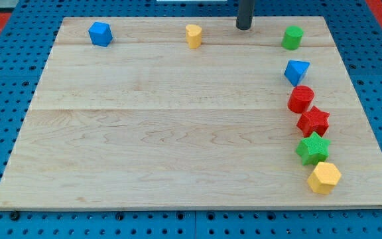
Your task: Move the green circle to the center left
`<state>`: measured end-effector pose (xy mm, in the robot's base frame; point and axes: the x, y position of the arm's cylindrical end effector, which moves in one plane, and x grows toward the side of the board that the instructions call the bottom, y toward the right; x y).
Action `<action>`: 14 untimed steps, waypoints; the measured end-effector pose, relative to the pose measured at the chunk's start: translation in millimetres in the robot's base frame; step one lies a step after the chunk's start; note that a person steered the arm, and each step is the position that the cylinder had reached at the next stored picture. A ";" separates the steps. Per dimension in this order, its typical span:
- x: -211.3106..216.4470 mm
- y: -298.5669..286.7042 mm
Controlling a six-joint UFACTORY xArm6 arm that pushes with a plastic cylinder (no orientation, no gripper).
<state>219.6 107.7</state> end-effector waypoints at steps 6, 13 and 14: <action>54.3 27.8; 175.3 -199.9; 177.9 -282.0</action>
<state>397.5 -174.2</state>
